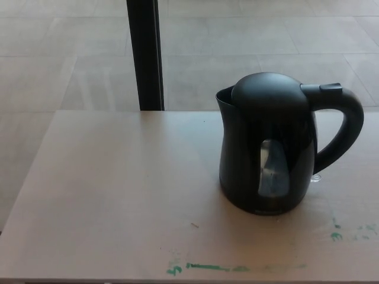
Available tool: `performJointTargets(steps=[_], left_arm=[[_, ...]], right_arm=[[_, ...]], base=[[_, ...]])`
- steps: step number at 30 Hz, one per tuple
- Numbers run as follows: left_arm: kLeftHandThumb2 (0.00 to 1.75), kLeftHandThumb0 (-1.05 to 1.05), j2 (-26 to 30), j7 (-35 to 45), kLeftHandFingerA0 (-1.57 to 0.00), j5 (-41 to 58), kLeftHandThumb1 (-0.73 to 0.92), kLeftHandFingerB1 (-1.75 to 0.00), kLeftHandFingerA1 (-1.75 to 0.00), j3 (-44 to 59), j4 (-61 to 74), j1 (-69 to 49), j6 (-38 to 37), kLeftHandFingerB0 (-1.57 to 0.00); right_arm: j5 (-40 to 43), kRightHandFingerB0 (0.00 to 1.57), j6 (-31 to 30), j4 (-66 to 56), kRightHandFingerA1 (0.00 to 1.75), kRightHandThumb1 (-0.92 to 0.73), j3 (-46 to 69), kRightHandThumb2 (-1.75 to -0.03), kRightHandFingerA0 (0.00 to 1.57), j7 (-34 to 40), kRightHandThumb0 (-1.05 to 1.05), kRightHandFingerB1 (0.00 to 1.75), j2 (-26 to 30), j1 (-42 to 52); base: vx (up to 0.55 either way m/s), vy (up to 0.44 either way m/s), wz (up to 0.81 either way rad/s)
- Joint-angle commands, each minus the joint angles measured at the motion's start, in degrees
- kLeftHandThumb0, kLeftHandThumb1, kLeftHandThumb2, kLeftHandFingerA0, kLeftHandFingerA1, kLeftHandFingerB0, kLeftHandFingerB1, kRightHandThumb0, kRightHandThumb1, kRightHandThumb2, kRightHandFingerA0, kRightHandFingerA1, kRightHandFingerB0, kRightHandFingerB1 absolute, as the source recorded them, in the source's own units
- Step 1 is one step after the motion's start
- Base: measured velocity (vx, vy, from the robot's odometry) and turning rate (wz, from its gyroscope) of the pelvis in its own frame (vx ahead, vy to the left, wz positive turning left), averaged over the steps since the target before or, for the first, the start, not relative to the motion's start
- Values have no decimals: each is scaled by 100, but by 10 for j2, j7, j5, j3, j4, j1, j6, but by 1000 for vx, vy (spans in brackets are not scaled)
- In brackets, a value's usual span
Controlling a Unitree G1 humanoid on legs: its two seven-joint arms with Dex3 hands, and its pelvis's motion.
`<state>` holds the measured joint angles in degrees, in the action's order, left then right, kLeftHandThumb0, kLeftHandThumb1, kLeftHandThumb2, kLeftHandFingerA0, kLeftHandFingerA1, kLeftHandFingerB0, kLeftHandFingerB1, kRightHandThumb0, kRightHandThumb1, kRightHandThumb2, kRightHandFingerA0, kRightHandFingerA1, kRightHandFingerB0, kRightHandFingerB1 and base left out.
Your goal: The robot uses its right hand to push down on the lid of a kettle kept in the middle of the desk to close it
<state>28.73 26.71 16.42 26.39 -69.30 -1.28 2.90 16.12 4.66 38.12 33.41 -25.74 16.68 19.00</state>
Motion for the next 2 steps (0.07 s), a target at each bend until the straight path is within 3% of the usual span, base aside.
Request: performJointTargets(steps=[1,2], left_arm=[[61,-67,10,-1,-45,4,71,-34,-51,5,-2,0,-4,-32],[61,-67,10,-1,-45,4,71,-34,-51,5,-2,0,-4,-32]], right_arm=[[14,5,-8,-13,41,-88,0,-68,23,9,-70,19,9,5],[14,5,-8,-13,41,-88,0,-68,23,9,-70,19,8,5]], base=[[0,0,0],[0,0,0]])
